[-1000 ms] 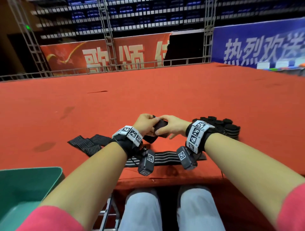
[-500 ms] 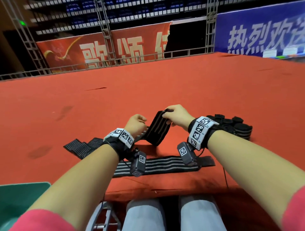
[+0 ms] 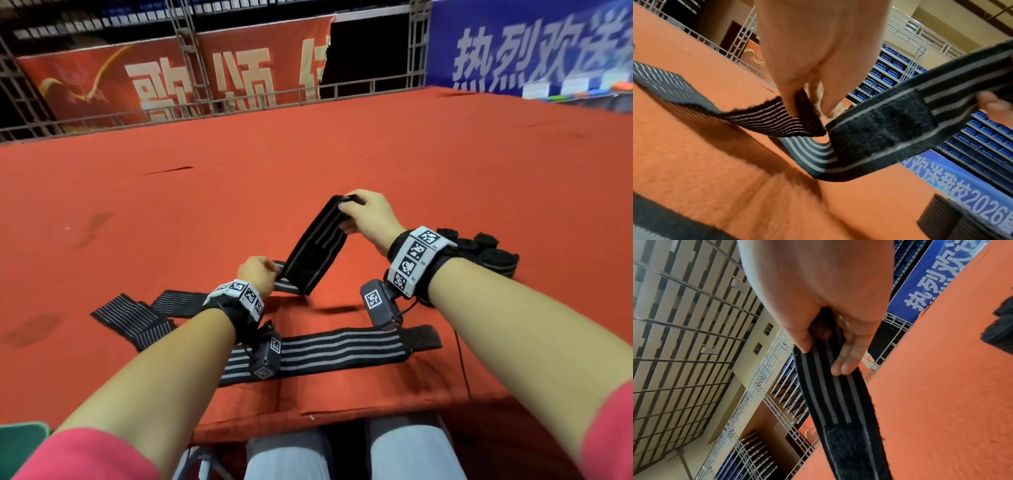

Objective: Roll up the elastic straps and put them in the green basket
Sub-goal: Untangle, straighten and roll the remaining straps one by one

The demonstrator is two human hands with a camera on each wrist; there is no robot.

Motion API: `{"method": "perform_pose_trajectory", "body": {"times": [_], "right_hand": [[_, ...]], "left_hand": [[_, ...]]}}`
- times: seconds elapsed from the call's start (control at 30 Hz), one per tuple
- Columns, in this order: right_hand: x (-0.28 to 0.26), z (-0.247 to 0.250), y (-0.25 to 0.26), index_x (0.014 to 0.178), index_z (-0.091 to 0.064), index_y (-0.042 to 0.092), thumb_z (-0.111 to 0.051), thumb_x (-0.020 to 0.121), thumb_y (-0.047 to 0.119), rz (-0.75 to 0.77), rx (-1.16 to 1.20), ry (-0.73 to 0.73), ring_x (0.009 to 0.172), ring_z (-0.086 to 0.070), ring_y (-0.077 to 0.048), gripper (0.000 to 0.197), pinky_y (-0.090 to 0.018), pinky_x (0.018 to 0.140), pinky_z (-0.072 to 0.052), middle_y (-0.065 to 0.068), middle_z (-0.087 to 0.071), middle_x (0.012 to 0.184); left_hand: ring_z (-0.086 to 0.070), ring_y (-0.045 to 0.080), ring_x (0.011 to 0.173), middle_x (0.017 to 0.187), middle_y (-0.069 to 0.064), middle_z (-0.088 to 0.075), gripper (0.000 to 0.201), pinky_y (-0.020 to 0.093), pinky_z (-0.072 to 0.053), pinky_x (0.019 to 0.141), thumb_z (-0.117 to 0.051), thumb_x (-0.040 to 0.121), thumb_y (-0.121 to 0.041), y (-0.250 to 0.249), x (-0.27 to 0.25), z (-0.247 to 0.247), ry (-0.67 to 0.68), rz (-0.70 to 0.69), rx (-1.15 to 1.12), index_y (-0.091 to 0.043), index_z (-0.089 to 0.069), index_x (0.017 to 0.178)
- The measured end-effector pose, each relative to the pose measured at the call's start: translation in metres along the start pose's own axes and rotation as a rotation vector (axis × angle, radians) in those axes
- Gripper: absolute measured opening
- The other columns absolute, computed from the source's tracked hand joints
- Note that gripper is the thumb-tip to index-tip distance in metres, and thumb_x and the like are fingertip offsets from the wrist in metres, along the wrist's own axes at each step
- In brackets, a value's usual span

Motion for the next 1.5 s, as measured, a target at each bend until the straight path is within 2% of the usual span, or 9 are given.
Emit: {"method": "perform_pose_trajectory", "body": {"times": [0.17, 0.37, 0.6, 0.77, 0.97, 1.1, 1.27, 1.37, 1.5], "right_hand": [[0.010, 0.014, -0.001, 0.077, -0.060, 0.017, -0.054, 0.093, 0.003, -0.006, 0.021, -0.099, 0.062, -0.062, -0.021, 0.022, -0.033, 0.063, -0.054, -0.006, -0.062, 0.074], [0.016, 0.014, 0.001, 0.078, -0.061, 0.017, -0.055, 0.093, 0.003, 0.010, 0.058, -0.087, 0.069, -0.064, -0.023, 0.021, -0.034, 0.068, -0.054, -0.004, -0.062, 0.075], [0.011, 0.010, 0.006, 0.082, -0.062, 0.014, -0.054, 0.094, 0.001, 0.033, 0.153, -0.011, 0.064, -0.064, -0.019, 0.020, -0.034, 0.069, -0.055, -0.005, -0.063, 0.075], [0.009, 0.024, 0.013, 0.083, -0.063, 0.014, -0.053, 0.095, 0.001, 0.068, 0.226, -0.041, 0.069, -0.066, -0.021, 0.020, -0.035, 0.074, -0.056, -0.007, -0.065, 0.078], [0.008, 0.047, 0.025, 0.090, -0.058, 0.014, -0.052, 0.095, 0.000, 0.098, 0.354, -0.204, 0.068, -0.066, -0.020, 0.017, -0.038, 0.076, -0.059, -0.008, -0.065, 0.083], [0.003, 0.061, 0.028, 0.091, -0.045, 0.016, -0.054, 0.096, 0.001, 0.122, 0.333, -0.277, 0.066, -0.067, -0.022, 0.017, -0.031, 0.063, -0.059, -0.012, -0.062, 0.087], [-0.013, 0.072, 0.024, 0.082, -0.049, 0.014, -0.060, 0.093, 0.004, 0.110, 0.246, -0.289, 0.064, -0.069, -0.028, 0.019, -0.034, 0.058, -0.059, -0.016, -0.065, 0.082], [-0.024, 0.076, 0.021, 0.081, -0.052, 0.013, -0.063, 0.093, 0.005, 0.069, 0.240, -0.279, 0.059, -0.070, -0.026, 0.018, -0.033, 0.053, -0.058, -0.013, -0.066, 0.084], [-0.043, 0.074, 0.023, 0.094, -0.061, 0.008, -0.063, 0.094, 0.008, 0.011, 0.252, -0.258, 0.053, -0.069, -0.020, 0.002, -0.028, 0.047, -0.055, -0.014, -0.067, 0.085]], "left_hand": [[-0.066, 0.032, 0.103, 0.108, 0.015, -0.072, 0.027, 0.035, -0.051, 0.092, -0.056, 0.088, 0.003, 0.021, 0.009, 0.009, 0.005, 0.086, 0.142, -0.010, -0.076, 0.099], [-0.060, 0.030, 0.115, 0.124, 0.010, -0.064, 0.043, 0.034, -0.045, 0.099, -0.070, 0.082, -0.023, 0.028, 0.012, 0.004, 0.121, 0.109, 0.321, -0.020, -0.061, 0.124], [-0.047, 0.033, 0.131, 0.139, 0.008, -0.054, 0.096, 0.043, -0.037, 0.110, -0.082, 0.064, -0.043, -0.024, 0.015, -0.019, 0.193, -0.239, 0.043, -0.030, -0.039, 0.148], [-0.066, 0.024, 0.101, 0.102, 0.003, -0.071, 0.040, 0.033, -0.049, 0.087, -0.083, 0.070, -0.022, -0.043, 0.016, -0.031, 0.178, -0.255, -0.103, -0.017, -0.069, 0.107], [-0.062, 0.029, 0.077, 0.073, -0.003, -0.061, 0.024, 0.046, -0.050, 0.084, -0.068, 0.069, -0.025, -0.029, 0.009, -0.029, 0.079, -0.114, 0.066, -0.021, -0.048, 0.079], [-0.060, 0.033, 0.087, 0.082, 0.002, -0.065, 0.010, 0.041, -0.042, 0.084, -0.060, 0.082, -0.018, -0.027, 0.003, -0.009, -0.072, -0.063, 0.090, -0.022, -0.057, 0.090], [-0.056, 0.034, 0.095, 0.086, 0.005, -0.067, 0.018, 0.038, -0.031, 0.081, -0.056, 0.086, -0.017, -0.021, -0.003, 0.029, -0.167, -0.037, 0.210, -0.023, -0.069, 0.097], [-0.053, 0.031, 0.086, 0.081, 0.004, -0.064, 0.013, 0.038, -0.029, 0.080, -0.058, 0.088, -0.021, -0.012, -0.012, 0.053, -0.208, -0.029, 0.249, -0.022, -0.069, 0.094], [-0.058, 0.033, 0.101, 0.094, 0.006, -0.070, 0.017, 0.036, -0.033, 0.079, -0.063, 0.089, -0.035, 0.001, -0.028, 0.085, -0.238, -0.022, 0.357, -0.024, -0.071, 0.099]]}}
Point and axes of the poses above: each hand's wrist, its own x-axis towards the middle knuckle, its own z-axis out of the back of the hand, y = z × x, the point moved 2 cm from there along x, towards the middle knuckle
